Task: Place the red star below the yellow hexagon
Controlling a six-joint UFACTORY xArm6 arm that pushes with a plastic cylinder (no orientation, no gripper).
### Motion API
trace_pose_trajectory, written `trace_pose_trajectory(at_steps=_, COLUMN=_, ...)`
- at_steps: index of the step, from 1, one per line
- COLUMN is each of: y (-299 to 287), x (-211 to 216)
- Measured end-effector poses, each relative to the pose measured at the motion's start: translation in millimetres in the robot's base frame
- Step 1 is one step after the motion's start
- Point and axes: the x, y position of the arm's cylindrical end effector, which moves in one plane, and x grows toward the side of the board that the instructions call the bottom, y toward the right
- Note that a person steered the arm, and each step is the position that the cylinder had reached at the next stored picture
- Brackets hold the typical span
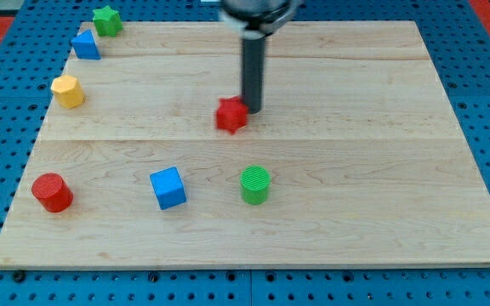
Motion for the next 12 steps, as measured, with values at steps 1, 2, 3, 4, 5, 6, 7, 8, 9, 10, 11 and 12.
trace_pose_trajectory(at_steps=1, y=-101.2, x=27.8)
trace_pose_trajectory(at_steps=2, y=-65.3, x=41.6)
trace_pose_trajectory(at_steps=3, y=-74.0, x=81.2)
trace_pose_trajectory(at_steps=4, y=-135.5, x=79.1)
trace_pose_trajectory(at_steps=5, y=-162.1, x=70.9)
trace_pose_trajectory(at_steps=6, y=-130.4, x=59.3)
trace_pose_trajectory(at_steps=7, y=-165.2, x=57.1)
trace_pose_trajectory(at_steps=8, y=-206.6, x=57.1)
trace_pose_trajectory(at_steps=9, y=-199.1, x=57.1)
trace_pose_trajectory(at_steps=10, y=-211.0, x=51.8)
trace_pose_trajectory(at_steps=11, y=-186.9, x=33.0)
trace_pose_trajectory(at_steps=12, y=-172.5, x=16.8)
